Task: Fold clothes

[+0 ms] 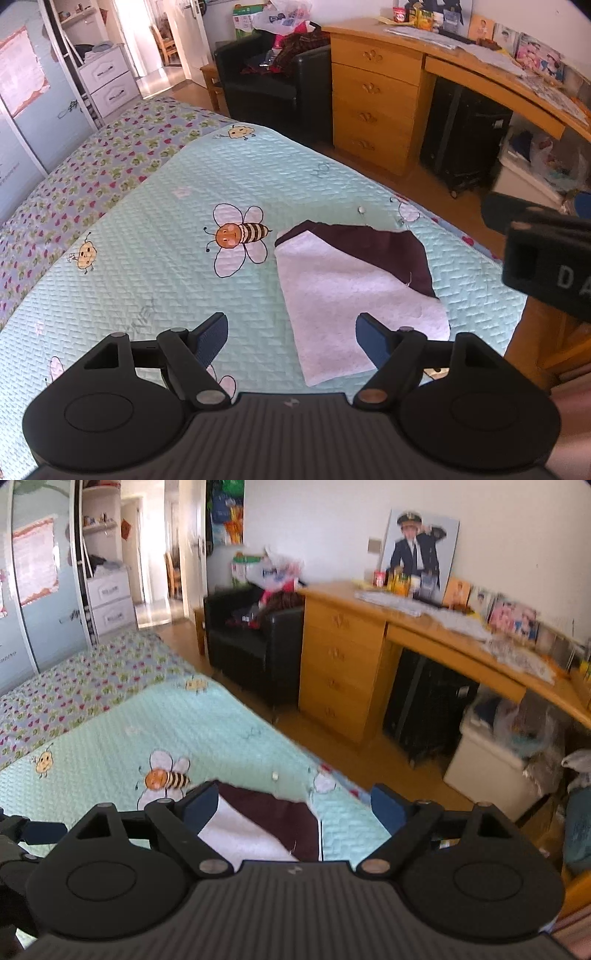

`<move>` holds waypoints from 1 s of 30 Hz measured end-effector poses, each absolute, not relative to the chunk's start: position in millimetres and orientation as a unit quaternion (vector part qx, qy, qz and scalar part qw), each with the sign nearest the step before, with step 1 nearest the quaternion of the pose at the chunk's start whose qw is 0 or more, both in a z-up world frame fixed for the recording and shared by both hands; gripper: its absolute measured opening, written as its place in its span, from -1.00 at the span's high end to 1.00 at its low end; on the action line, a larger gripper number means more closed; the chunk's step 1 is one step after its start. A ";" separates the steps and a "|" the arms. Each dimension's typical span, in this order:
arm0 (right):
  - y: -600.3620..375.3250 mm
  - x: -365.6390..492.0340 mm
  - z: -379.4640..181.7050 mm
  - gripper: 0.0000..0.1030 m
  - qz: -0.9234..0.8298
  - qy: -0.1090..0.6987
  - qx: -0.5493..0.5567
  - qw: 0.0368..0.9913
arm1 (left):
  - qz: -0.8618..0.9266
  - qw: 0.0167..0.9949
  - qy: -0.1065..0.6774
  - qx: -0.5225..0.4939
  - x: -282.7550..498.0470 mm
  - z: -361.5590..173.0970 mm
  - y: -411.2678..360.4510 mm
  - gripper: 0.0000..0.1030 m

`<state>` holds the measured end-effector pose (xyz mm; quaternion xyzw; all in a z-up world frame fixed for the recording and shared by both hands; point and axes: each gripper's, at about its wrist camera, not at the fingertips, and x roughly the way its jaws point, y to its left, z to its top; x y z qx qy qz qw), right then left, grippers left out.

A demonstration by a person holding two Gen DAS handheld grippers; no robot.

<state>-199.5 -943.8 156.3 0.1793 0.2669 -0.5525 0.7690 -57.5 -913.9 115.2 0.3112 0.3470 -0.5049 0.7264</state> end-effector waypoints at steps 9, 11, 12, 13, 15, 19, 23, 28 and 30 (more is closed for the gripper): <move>-936.0 -207.9 170.2 -0.78 -0.523 0.208 0.184 0.806 | -0.519 0.718 0.394 0.244 -37.7 119.3 -909.8 -1.00; -934.4 -208.2 173.3 -0.78 -0.521 0.198 0.181 0.811 | -0.520 0.717 0.397 0.238 -37.2 119.3 -909.0 -1.00; -933.8 -207.4 174.0 -0.78 -0.520 0.198 0.179 0.811 | -0.519 0.719 0.396 0.239 -37.5 119.5 -909.1 -1.00; -933.7 -206.9 174.6 -0.78 -0.520 0.198 0.178 0.812 | -0.518 0.720 0.395 0.240 -37.6 119.7 -909.1 -1.00; -934.8 -206.8 175.1 -0.78 -0.519 0.197 0.178 0.812 | -0.518 0.720 0.394 0.242 -36.9 120.3 -908.7 -1.00; -935.3 -206.4 173.9 -0.78 -0.521 0.196 0.186 0.810 | -0.519 0.721 0.387 0.245 -36.3 121.9 -907.1 -1.00; -933.9 -205.0 170.0 -0.81 -0.524 0.202 0.193 0.805 | -0.521 0.722 0.388 0.240 -33.9 122.9 -906.2 -1.00; -932.5 -205.6 166.9 -0.95 -0.527 0.201 0.199 0.801 | -0.523 0.729 0.372 0.238 -35.8 124.9 -905.0 -1.00; -930.1 -205.2 166.0 -0.95 -0.528 0.201 0.197 0.801 | -0.525 0.731 0.371 0.227 -34.9 124.7 -904.0 -1.00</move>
